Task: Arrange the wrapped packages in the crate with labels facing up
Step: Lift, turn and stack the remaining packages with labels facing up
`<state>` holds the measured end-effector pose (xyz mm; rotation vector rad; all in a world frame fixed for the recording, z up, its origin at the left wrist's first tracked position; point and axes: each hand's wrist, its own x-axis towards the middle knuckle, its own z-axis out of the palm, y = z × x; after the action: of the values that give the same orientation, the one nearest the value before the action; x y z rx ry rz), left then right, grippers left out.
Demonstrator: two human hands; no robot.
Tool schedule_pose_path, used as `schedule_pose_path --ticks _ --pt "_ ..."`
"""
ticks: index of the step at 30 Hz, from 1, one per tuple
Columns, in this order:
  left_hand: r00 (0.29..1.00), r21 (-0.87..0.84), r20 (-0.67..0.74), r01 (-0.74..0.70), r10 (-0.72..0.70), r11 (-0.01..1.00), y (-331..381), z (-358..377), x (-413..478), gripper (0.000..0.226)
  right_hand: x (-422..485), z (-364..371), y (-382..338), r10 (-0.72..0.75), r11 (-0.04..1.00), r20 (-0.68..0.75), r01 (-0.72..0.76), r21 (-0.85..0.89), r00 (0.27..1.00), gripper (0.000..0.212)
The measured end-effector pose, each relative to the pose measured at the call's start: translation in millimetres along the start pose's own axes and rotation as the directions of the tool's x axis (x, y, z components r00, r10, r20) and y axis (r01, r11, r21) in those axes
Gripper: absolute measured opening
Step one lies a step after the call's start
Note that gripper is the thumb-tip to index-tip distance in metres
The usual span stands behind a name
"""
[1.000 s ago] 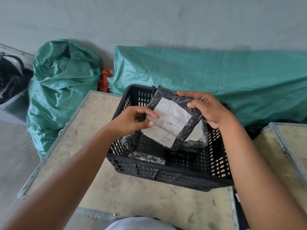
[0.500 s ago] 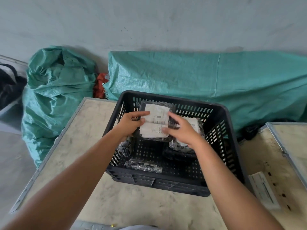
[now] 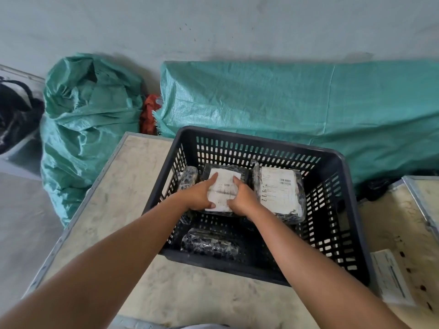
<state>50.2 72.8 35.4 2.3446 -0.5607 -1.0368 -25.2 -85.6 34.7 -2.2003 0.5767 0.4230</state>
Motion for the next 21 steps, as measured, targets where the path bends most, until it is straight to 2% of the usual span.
schedule_pose_path --ticks 3,7,10,12,14,16,18,19,21 --pt "1.0 0.074 -0.024 -0.004 0.006 0.997 -0.5 2.7 11.3 0.113 11.3 5.3 0.5 0.068 0.996 -0.05 -0.065 0.052 0.996 0.094" --pt "0.999 0.138 -0.043 -0.008 0.014 0.99 -7.2 8.9 21.5 0.115 18.7 15.4 6.5 0.06 0.998 -0.067 -0.059 0.012 0.996 0.096" --pt "0.996 0.197 -0.083 0.054 -0.039 0.979 -8.5 18.2 27.2 0.116 21.0 19.5 10.5 0.045 0.997 -0.059 -0.049 -0.058 0.997 0.091" --pt "0.991 0.301 -0.082 0.126 -0.106 0.945 -7.1 27.5 30.1 0.115 20.3 27.0 16.4 0.011 0.993 -0.048 -0.017 -0.119 0.999 0.083" --pt "0.987 0.37 -0.081 0.161 -0.141 0.915 -5.5 37.6 30.9 0.098 20.6 37.1 25.2 -0.011 0.982 -0.027 0.006 -0.188 1.0 0.059" --pt "0.986 0.409 -0.097 0.162 -0.134 0.898 -7.3 45.0 32.9 0.066 21.9 42.1 32.0 0.015 0.971 -0.002 -0.016 -0.24 1.0 0.035" --pt "0.989 0.479 -0.105 0.144 -0.106 0.866 -12.0 46.9 34.8 0.051 22.9 42.5 33.0 0.012 0.959 -0.017 -0.016 -0.282 1.0 0.03" --pt "0.99 0.497 -0.127 0.117 -0.061 0.86 -13.2 47.4 34.0 0.051 22.3 42.9 32.6 0.001 0.951 -0.035 -0.011 -0.308 0.999 0.03" --pt "0.986 0.489 -0.155 0.132 -0.063 0.863 -15.3 50.9 34.7 0.048 23.0 43.0 32.7 -0.018 0.939 -0.018 0.01 -0.344 1.0 0.029"
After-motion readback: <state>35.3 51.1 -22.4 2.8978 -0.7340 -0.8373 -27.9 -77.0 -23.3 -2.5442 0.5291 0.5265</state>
